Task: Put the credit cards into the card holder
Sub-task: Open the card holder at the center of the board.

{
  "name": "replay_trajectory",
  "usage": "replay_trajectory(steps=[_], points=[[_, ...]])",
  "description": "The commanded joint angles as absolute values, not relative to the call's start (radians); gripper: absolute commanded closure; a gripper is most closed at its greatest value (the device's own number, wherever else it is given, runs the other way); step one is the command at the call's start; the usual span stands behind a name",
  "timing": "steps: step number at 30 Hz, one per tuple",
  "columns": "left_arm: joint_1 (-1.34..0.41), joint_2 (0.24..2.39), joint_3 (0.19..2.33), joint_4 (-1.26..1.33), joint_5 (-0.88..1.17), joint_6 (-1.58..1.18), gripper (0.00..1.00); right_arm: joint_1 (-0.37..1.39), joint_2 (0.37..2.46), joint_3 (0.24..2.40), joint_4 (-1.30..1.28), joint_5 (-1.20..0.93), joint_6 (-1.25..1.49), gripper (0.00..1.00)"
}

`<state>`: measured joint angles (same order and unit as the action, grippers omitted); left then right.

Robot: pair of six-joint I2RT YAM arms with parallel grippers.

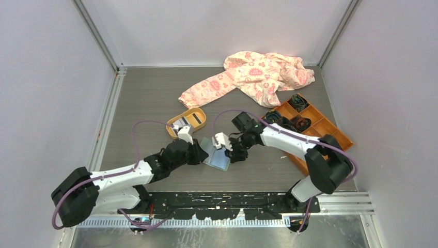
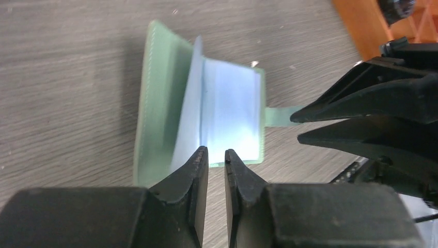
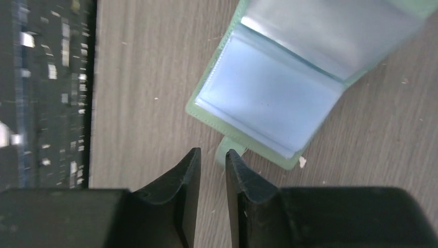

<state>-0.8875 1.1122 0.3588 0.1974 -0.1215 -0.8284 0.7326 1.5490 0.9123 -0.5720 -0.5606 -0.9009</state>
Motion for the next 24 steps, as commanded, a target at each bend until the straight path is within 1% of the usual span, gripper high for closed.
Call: replay_trajectory(steps=[1, 5, 9, 11, 14, 16, 18, 20, 22, 24], points=[[-0.875, 1.084, 0.435, 0.102, -0.089, -0.783, 0.8, 0.639, 1.413, 0.98, -0.739, -0.849, -0.956, 0.68], [-0.871, 1.156, 0.483, 0.104, -0.061, -0.77, 0.8, 0.576, 1.359, 0.957, -0.703, -0.913, -0.917, 0.65], [-0.866, 1.231, 0.535, 0.097, -0.031, -0.759, 0.81, 0.558, 1.346, 0.949, -0.649, -0.894, -0.841, 0.65], [-0.857, 1.225, 0.572, 0.058, -0.02, -0.745, 0.81, 0.552, 1.342, 0.962, -0.615, -0.866, -0.762, 0.65], [-0.83, 1.143, 0.636, -0.052, -0.015, -0.666, 0.79, 0.541, 1.331, 0.993, -0.591, -0.812, -0.659, 0.64], [-0.798, 1.088, 0.694, -0.15, -0.02, -0.597, 0.71, 0.531, 1.319, 1.015, -0.59, -0.772, -0.609, 0.63], [-0.73, 1.052, 0.761, -0.245, -0.012, -0.556, 0.58, 0.507, 1.305, 1.038, -0.589, -0.732, -0.559, 0.61], [-0.621, 1.046, 0.816, -0.309, 0.068, -0.544, 0.49, 0.485, 1.289, 1.058, -0.581, -0.705, -0.517, 0.59], [-0.495, 1.059, 0.852, -0.338, 0.183, -0.565, 0.43, 0.465, 1.274, 1.065, -0.558, -0.682, -0.465, 0.56], [-0.389, 1.081, 0.876, -0.349, 0.296, -0.587, 0.41, 0.443, 1.264, 1.065, -0.533, -0.67, -0.421, 0.48]])
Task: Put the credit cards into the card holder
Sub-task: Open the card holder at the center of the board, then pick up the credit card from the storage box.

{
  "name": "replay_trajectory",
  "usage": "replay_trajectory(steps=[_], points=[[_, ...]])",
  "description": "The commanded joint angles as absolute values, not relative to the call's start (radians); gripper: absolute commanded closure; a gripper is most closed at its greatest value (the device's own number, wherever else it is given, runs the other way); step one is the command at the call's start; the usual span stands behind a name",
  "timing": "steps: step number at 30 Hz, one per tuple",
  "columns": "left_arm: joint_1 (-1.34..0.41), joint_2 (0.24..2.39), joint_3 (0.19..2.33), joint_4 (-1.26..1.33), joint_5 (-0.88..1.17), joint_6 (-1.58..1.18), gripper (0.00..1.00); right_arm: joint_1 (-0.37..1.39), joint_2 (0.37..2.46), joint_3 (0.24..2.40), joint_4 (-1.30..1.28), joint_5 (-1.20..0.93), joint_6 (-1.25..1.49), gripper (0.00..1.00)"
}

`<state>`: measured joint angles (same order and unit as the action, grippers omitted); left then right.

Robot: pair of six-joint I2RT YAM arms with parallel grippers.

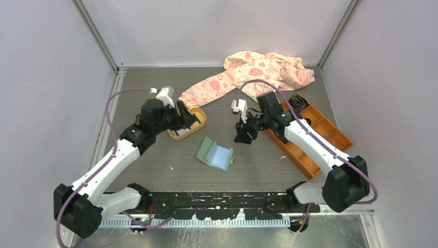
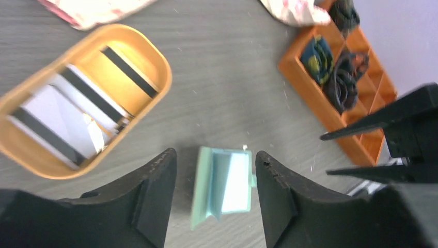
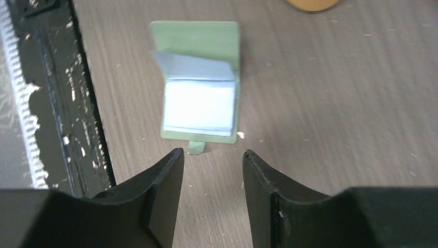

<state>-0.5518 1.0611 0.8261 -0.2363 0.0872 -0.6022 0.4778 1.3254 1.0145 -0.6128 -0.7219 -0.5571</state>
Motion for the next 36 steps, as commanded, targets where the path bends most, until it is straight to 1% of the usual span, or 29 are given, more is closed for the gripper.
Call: replay_trajectory(steps=[1, 2, 4, 5, 6, 7, 9, 12, 14, 18, 21, 23, 26, 32, 34, 36], points=[[-0.347, 1.095, 0.887, -0.358, 0.331, -0.588, 0.41, 0.433, 1.26, 1.062, -0.52, -0.673, -0.398, 0.44], [-0.315, 1.107, 0.899, -0.375, 0.348, -0.581, 0.4, 0.425, 1.259, 1.058, -0.506, -0.68, -0.378, 0.41], [-0.26, 1.134, 0.92, -0.425, 0.297, -0.532, 0.39, 0.419, 1.262, 1.054, -0.482, -0.688, -0.348, 0.38], [-0.238, 1.149, 0.93, -0.47, 0.237, -0.497, 0.38, 0.418, 1.266, 1.056, -0.474, -0.693, -0.337, 0.38], [-0.215, 1.168, 0.942, -0.506, 0.178, -0.466, 0.35, 0.419, 1.274, 1.06, -0.46, -0.703, -0.318, 0.38], [-0.177, 1.188, 0.949, -0.522, 0.142, -0.455, 0.33, 0.42, 1.286, 1.067, -0.443, -0.715, -0.301, 0.38], [-0.117, 1.25, 0.974, -0.547, 0.137, -0.478, 0.33, 0.43, 1.334, 1.102, -0.426, -0.737, -0.272, 0.38], [-0.087, 1.337, 1.015, -0.55, 0.15, -0.495, 0.33, 0.475, 1.432, 1.225, -0.47, -0.741, -0.265, 0.38], [-0.085, 1.41, 1.074, -0.604, 0.112, -0.491, 0.33, 0.508, 1.504, 1.317, -0.498, -0.74, -0.246, 0.38], [-0.082, 1.551, 1.156, -0.681, 0.082, -0.469, 0.33, 0.558, 1.624, 1.446, -0.472, -0.739, -0.147, 0.38], [-0.07, 1.611, 1.169, -0.678, 0.164, -0.463, 0.41, 0.57, 1.667, 1.457, -0.414, -0.75, -0.079, 0.38], [-0.064, 1.633, 1.173, -0.666, 0.179, -0.463, 0.44, 0.571, 1.676, 1.444, -0.42, -0.758, -0.087, 0.38], [-0.057, 1.686, 1.186, -0.662, 0.217, -0.465, 0.52, 0.571, 1.67, 1.404, -0.417, -0.765, -0.099, 0.38], [-0.061, 1.769, 1.214, -0.677, 0.318, -0.47, 0.79, 0.566, 1.683, 1.365, -0.407, -0.787, -0.081, 0.38], [-0.076, 1.766, 1.208, -0.68, 0.312, -0.472, 0.86, 0.565, 1.691, 1.358, -0.394, -0.793, -0.056, 0.38], [-0.102, 1.76, 1.202, -0.684, 0.303, -0.479, 0.9, 0.562, 1.698, 1.35, -0.369, -0.802, -0.022, 0.38]])
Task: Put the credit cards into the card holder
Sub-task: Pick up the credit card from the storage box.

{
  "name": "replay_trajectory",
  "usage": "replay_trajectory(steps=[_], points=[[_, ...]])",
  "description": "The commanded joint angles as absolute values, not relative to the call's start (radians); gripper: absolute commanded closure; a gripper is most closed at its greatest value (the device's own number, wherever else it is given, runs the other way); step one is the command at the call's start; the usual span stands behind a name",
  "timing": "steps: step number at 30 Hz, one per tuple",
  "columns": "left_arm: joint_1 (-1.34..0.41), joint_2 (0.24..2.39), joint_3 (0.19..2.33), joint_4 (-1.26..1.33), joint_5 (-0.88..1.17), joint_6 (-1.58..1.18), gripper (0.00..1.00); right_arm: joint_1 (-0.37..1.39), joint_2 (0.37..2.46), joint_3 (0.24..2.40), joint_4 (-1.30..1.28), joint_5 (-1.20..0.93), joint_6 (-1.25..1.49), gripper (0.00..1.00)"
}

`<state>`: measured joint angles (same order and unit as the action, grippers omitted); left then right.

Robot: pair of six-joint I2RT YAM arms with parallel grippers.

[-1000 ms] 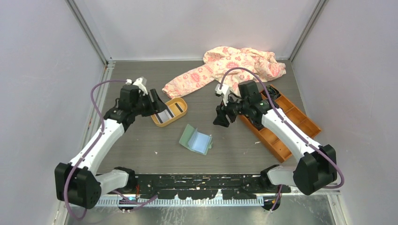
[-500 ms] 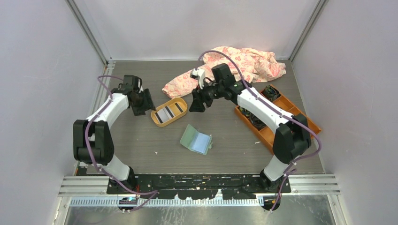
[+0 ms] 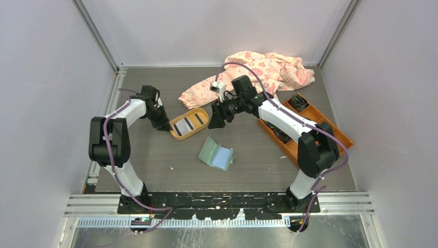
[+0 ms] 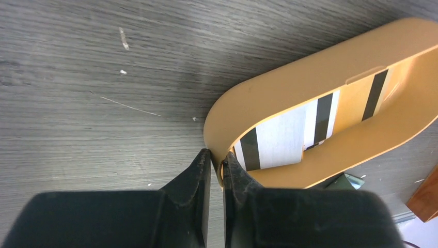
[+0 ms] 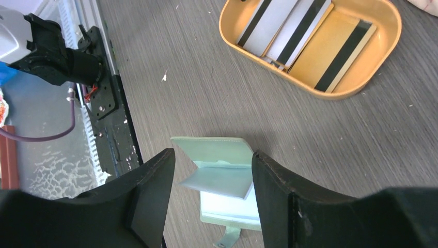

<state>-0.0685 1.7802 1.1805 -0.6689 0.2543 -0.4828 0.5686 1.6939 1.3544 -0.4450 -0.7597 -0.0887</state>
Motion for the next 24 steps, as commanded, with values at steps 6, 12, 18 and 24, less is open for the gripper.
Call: replay_trajectory(steps=[6, 12, 18, 24], points=[[-0.217, 1.694, 1.128, -0.62, 0.227, -0.598, 0.98, 0.55, 1.724, 1.275, -0.215, -0.826, 0.149, 0.4], [-0.303, 1.611, 1.028, -0.446, 0.208, -0.818, 1.0, 0.549, 1.8, 1.27, -0.188, -0.768, 0.198, 0.39], [-0.393, 1.607, 1.05, -0.378, 0.148, -0.948, 1.0, 0.547, 1.861, 1.296, -0.223, -0.615, 0.148, 0.37], [-0.436, 1.678, 1.121, -0.348, 0.161, -0.974, 1.0, 0.527, 1.922, 1.353, -0.292, -0.539, 0.075, 0.27]])
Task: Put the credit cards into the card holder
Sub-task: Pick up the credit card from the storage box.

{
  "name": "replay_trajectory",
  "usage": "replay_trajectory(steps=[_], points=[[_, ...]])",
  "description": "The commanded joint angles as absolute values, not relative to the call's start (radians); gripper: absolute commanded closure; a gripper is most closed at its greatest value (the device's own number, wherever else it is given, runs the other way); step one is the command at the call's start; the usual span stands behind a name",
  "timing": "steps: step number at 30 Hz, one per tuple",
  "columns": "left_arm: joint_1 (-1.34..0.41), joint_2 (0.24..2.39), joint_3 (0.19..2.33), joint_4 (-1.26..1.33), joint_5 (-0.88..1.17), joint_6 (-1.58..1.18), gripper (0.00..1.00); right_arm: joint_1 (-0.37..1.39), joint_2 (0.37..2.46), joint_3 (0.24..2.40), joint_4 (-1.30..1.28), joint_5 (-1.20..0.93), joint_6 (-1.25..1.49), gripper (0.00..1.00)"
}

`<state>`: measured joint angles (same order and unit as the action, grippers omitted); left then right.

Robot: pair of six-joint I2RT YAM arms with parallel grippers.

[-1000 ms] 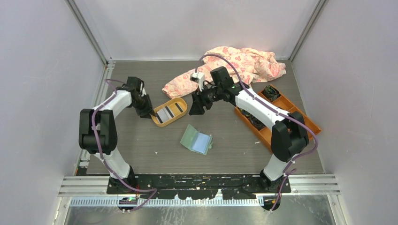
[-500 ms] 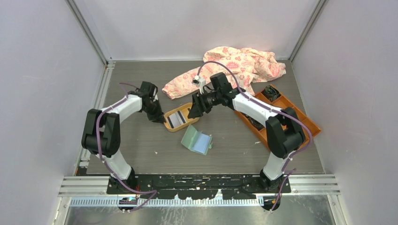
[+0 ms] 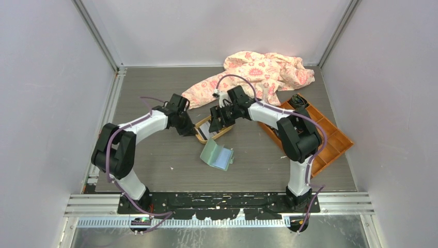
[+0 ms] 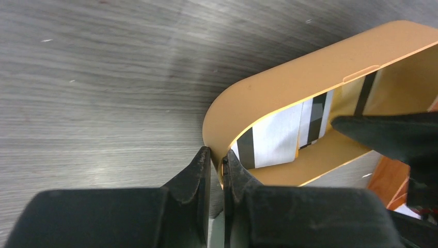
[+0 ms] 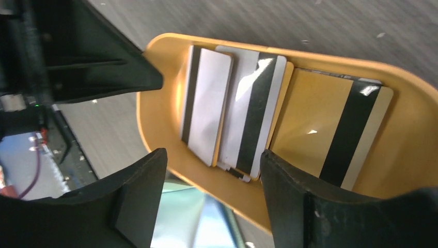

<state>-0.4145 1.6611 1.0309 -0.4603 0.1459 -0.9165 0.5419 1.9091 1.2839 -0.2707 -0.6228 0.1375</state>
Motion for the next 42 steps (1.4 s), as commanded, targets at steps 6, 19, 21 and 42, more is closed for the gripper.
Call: replay_trajectory(steps=[6, 19, 21, 42], points=[[-0.474, 1.762, 1.202, -0.353, 0.179, -0.96, 1.0, 0.503, 1.932, 1.374, -0.335, -0.465, 0.006, 0.26], [-0.504, 1.834, 1.278, -0.381, 0.201, -0.932, 1.0, 0.493, 1.999, 1.387, -0.346, -0.556, -0.018, 0.28], [-0.507, 1.843, 1.289, -0.39, 0.2, -0.928, 1.0, 0.482, 2.016, 1.385, -0.33, -0.632, 0.032, 0.3], [-0.508, 1.875, 1.343, -0.437, 0.173, -0.902, 1.0, 0.416, 2.04, 1.318, -0.072, -0.886, 0.431, 0.47]])
